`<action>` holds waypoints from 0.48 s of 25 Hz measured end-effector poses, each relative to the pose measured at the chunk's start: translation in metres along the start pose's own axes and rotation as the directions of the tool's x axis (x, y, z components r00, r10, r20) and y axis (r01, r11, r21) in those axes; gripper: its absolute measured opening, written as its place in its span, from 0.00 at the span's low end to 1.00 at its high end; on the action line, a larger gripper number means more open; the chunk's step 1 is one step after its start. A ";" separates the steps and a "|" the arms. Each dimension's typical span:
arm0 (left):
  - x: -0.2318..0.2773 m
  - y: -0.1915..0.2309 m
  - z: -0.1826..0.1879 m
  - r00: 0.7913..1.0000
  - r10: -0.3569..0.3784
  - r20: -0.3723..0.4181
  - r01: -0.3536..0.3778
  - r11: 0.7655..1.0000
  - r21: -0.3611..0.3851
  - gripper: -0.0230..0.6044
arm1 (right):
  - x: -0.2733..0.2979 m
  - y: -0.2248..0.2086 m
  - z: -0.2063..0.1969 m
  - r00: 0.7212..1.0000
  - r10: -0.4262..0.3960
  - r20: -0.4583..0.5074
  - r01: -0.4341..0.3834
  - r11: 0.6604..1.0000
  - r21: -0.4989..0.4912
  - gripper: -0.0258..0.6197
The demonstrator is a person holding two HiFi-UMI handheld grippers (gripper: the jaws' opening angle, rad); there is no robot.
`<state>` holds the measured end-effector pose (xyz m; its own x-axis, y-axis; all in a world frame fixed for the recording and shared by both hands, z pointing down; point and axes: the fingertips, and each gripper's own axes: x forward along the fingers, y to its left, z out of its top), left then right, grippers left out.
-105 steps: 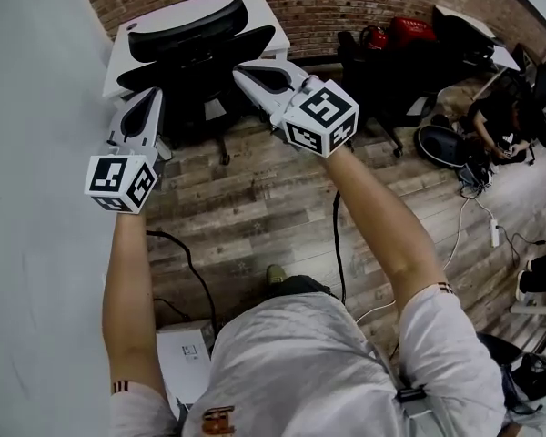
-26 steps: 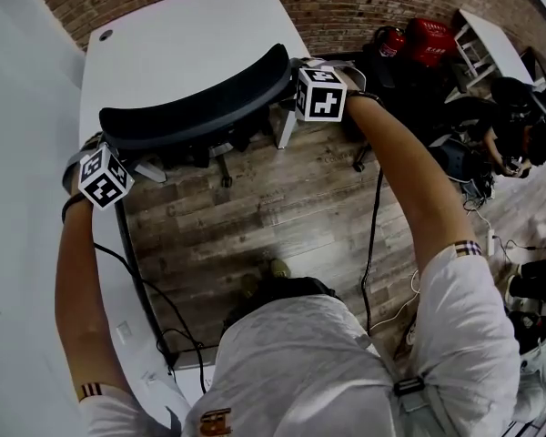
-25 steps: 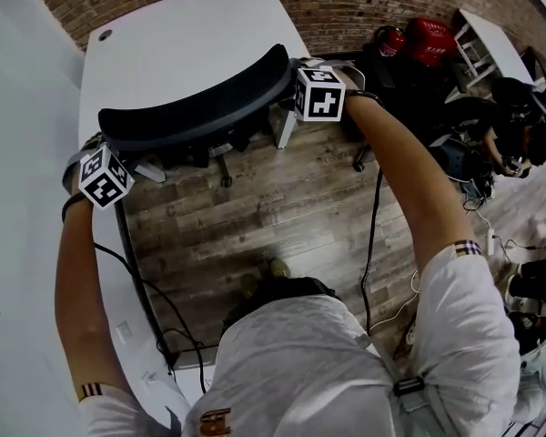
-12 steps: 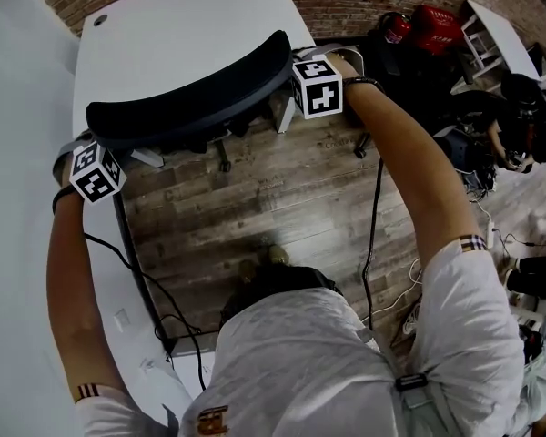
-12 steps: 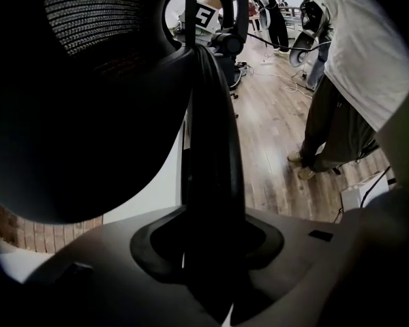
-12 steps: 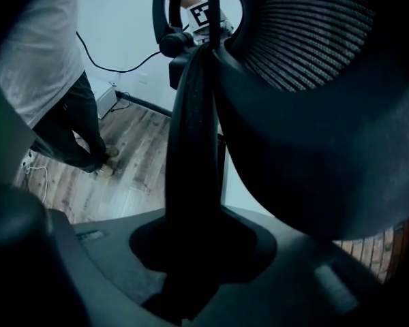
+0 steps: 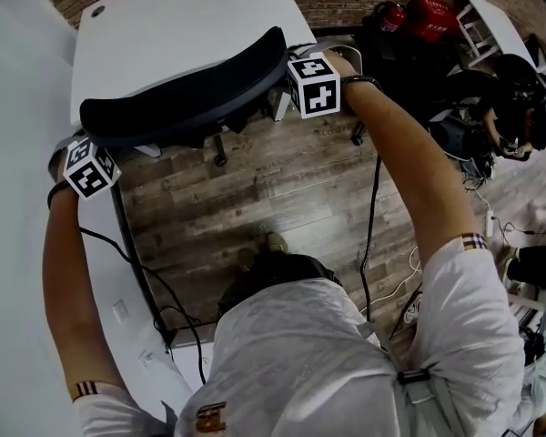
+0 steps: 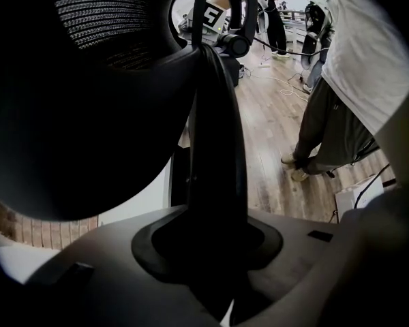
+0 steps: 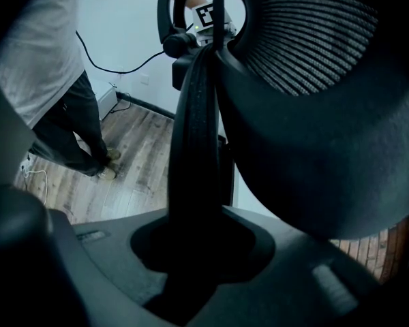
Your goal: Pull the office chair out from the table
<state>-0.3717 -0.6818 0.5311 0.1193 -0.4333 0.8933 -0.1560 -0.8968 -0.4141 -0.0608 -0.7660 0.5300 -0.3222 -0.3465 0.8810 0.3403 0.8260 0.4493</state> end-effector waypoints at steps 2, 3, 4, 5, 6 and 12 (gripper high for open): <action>-0.004 -0.011 0.001 1.000 0.002 0.002 -0.002 1.000 0.003 0.24 | -0.004 0.010 0.002 1.000 -0.002 -0.003 0.002 1.000 0.004 0.19; -0.004 -0.017 0.001 1.000 0.001 0.001 -0.001 1.000 -0.001 0.24 | -0.006 0.014 0.003 1.000 -0.002 -0.005 0.002 1.000 0.006 0.19; -0.005 -0.023 0.001 1.000 -0.003 -0.001 0.003 1.000 -0.006 0.23 | -0.008 0.018 0.003 1.000 -0.003 -0.006 0.003 1.000 0.009 0.19; -0.005 -0.028 0.001 1.000 -0.007 -0.003 0.007 1.000 -0.011 0.23 | -0.010 0.022 0.003 1.000 -0.003 -0.007 0.003 1.000 0.012 0.19; -0.007 -0.034 0.001 1.000 -0.011 -0.002 0.011 1.000 -0.012 0.23 | -0.011 0.027 0.004 1.000 -0.002 -0.007 0.002 1.000 0.013 0.19; -0.024 -0.062 -0.002 1.000 -0.007 0.009 0.007 1.000 0.007 0.23 | -0.029 0.060 0.023 1.000 -0.003 -0.009 0.003 1.000 0.020 0.18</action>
<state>-0.3664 -0.6159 0.5359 0.1289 -0.4276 0.8947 -0.1485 -0.9004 -0.4089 -0.0508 -0.6961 0.5280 -0.3155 -0.3531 0.8808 0.3214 0.8336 0.4493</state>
